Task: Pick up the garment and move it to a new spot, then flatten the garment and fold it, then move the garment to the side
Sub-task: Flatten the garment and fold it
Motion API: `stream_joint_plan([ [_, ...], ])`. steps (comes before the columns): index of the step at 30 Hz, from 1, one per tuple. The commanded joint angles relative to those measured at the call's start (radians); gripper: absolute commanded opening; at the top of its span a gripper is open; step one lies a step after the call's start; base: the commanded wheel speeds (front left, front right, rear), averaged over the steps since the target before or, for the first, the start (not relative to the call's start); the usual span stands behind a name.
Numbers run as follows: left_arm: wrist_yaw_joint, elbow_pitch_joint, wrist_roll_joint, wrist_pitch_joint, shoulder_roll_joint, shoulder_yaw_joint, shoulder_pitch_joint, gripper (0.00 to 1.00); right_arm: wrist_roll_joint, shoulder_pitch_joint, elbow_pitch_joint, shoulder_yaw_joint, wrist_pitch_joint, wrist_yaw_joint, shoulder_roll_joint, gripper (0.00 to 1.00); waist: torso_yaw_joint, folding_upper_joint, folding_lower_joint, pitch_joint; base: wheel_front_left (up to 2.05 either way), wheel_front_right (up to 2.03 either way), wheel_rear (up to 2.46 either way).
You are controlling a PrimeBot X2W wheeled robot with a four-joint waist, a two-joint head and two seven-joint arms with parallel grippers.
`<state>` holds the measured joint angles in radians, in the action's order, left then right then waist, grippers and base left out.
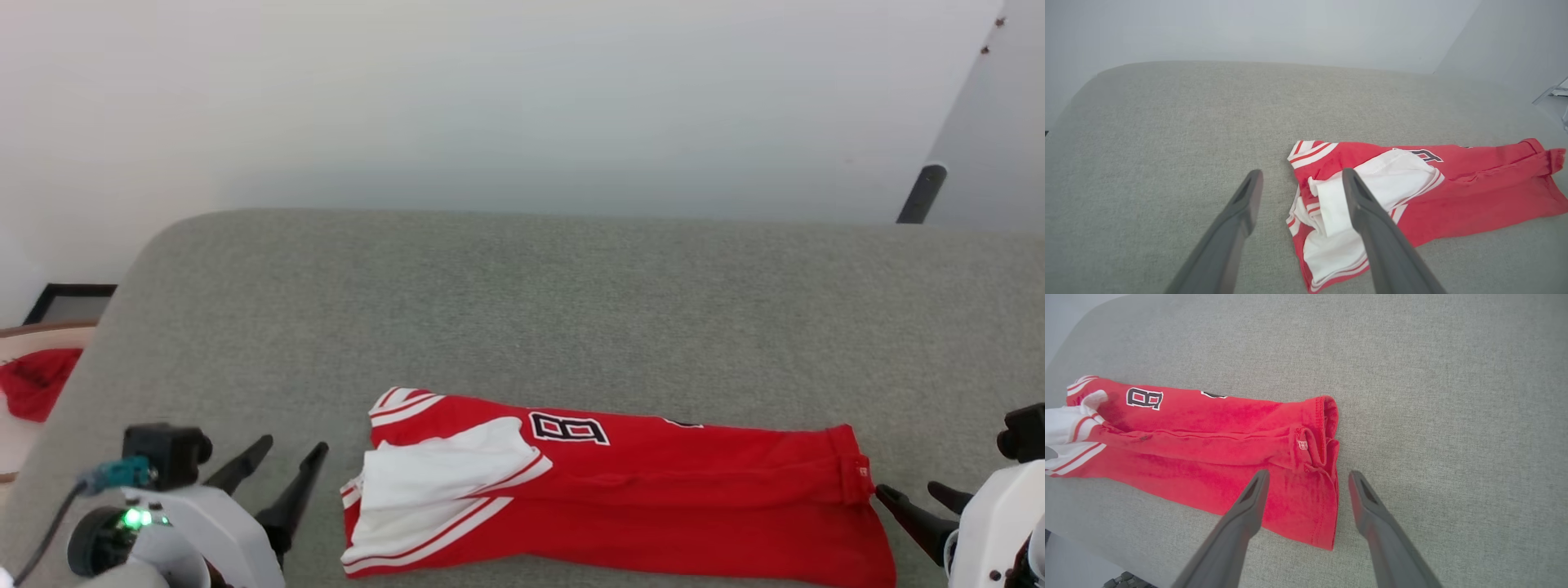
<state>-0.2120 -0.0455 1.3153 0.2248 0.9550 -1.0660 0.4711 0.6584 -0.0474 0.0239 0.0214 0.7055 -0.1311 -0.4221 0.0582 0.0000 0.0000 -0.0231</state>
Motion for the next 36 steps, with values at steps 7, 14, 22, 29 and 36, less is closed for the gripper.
stream_joint_plan([
  [7,0.015,-0.066,-0.071,0.04,-0.079,0.08,-0.082,1.0,0.0,-0.021,0.072,-0.039,0.043,0.001,0.025,1.0,0.046,0.0,0.0,-0.011,0.0,0.0,0.0],
  [14,0.048,-0.122,-0.24,0.039,-0.191,0.269,-0.186,1.0,-0.004,-0.056,0.161,-0.059,0.074,0.001,0.03,1.0,0.093,0.0,0.0,0.003,0.0,0.0,0.0],
  [22,0.107,-0.171,-0.404,0.039,-0.312,0.469,-0.282,1.0,-0.01,-0.1,0.258,-0.052,0.102,0.001,0.03,1.0,0.134,0.0,0.0,0.029,0.0,0.0,0.0],
  [29,0.144,-0.176,-0.543,0.039,-0.394,0.633,-0.344,1.0,0.005,-0.126,0.341,-0.014,0.097,0.001,0.022,1.0,0.158,0.0,0.0,0.048,0.0,0.0,0.0],
  [36,0.187,-0.169,-0.651,0.039,-0.494,0.789,-0.405,1.0,0.063,-0.141,0.395,0.051,0.082,0.0,0.023,0.25,0.173,0.0,0.0,0.068,0.0,0.0,0.0],
])
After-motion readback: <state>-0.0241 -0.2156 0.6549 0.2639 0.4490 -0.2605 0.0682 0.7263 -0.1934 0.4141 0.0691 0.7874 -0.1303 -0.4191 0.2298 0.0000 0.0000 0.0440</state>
